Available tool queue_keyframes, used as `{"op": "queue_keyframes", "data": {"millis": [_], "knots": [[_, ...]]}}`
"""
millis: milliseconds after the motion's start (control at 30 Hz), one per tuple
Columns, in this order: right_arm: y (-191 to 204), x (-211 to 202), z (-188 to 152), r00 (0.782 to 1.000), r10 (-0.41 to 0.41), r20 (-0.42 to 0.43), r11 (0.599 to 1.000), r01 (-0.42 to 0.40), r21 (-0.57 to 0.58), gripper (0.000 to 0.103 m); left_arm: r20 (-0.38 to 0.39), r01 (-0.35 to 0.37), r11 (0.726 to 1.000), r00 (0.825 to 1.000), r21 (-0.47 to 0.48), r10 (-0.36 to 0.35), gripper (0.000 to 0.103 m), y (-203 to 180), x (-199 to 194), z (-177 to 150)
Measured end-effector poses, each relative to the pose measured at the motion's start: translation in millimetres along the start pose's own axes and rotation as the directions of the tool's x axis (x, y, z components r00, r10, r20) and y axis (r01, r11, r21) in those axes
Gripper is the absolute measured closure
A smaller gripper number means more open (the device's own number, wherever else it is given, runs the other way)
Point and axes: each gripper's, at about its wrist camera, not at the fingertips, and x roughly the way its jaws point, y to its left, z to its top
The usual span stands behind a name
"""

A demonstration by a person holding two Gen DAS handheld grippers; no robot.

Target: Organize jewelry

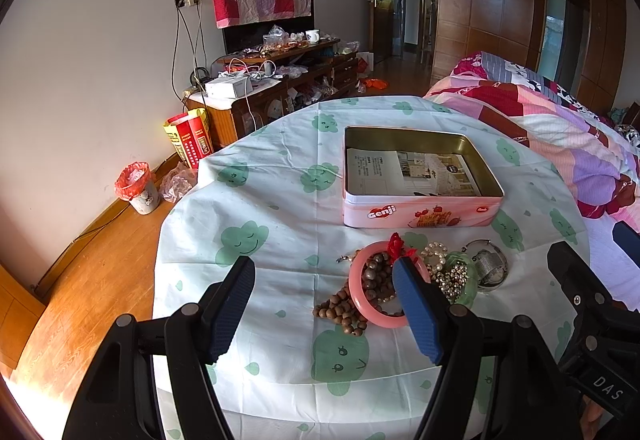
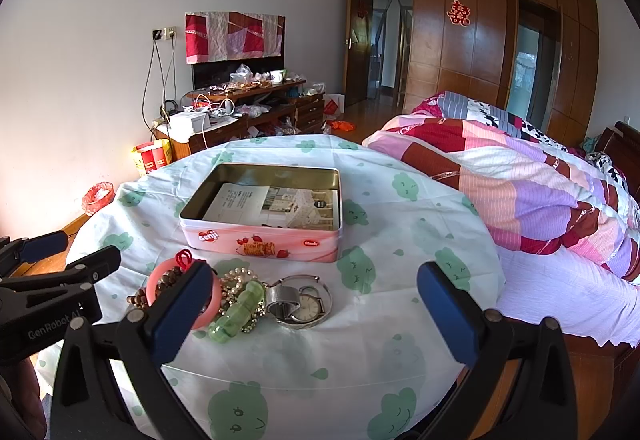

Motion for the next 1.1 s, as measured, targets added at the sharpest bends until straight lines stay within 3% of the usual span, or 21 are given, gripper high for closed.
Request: {"op": "queue_keyframes", "data": {"millis": [900,1100], "knots": [[0,3,0,1.0,0.005,-0.004,1.0,-0.005,0.0,0.0,-0.004,-0.001,1.0,1.0,-0.002,0.001,0.031,8,0,-1],[-2,10,-6,1.0,0.013,-0.012,1.0,-0.013,-0.004,0.0,-0.036,-0.014,1.0,0.999,-0.018,0.013,0.031,18,17,-6]]}}
